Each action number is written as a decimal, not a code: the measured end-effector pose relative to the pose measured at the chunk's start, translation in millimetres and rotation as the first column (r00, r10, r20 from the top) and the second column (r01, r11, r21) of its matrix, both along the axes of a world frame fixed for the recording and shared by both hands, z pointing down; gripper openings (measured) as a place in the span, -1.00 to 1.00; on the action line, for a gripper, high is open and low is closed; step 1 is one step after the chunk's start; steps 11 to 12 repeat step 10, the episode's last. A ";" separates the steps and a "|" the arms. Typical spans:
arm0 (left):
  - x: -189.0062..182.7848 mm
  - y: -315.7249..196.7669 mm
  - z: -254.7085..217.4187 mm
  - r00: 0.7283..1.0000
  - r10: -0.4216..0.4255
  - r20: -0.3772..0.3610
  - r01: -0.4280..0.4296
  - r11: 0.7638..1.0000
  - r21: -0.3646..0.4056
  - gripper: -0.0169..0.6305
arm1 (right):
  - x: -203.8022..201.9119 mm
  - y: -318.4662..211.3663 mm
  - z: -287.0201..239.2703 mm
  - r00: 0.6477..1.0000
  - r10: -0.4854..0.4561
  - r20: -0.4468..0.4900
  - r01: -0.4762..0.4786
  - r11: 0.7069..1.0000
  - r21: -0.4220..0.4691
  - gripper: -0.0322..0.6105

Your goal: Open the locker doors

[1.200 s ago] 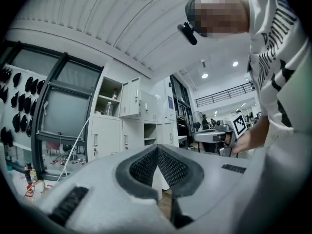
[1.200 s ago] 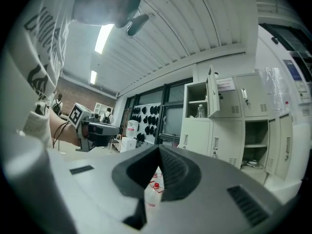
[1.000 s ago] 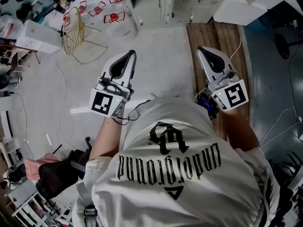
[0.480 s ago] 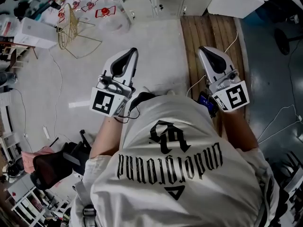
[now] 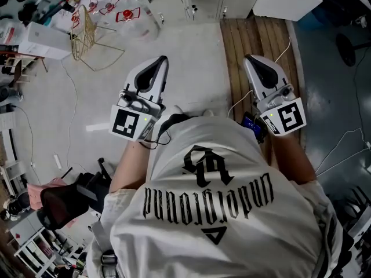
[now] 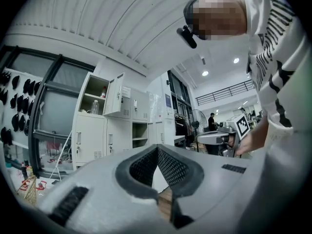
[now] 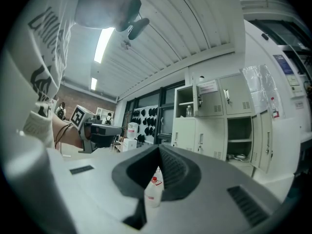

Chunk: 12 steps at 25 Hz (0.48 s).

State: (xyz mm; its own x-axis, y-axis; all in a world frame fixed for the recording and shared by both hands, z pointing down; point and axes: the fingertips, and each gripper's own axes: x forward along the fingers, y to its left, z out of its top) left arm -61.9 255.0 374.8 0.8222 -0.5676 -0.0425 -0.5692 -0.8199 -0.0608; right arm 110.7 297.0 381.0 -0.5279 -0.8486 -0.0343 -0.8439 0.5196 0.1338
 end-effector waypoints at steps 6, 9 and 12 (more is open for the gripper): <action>0.3 0.5 -0.2 1.000 -0.008 0.013 0.008 1.000 0.014 -0.93 | -3.0 -0.1 2.1 1.000 -0.013 -0.004 0.013 1.000 0.005 -0.89; -0.3 -0.8 -2.9 1.000 -0.011 0.009 0.011 1.000 0.017 -0.93 | -3.9 -2.0 2.3 1.000 -0.017 -0.004 0.017 1.000 0.000 -0.89; -0.4 -1.3 -3.7 1.000 -0.012 0.009 0.012 1.000 0.018 -0.93 | -4.3 -2.9 2.1 1.000 -0.018 -0.004 0.018 1.000 -0.001 -0.89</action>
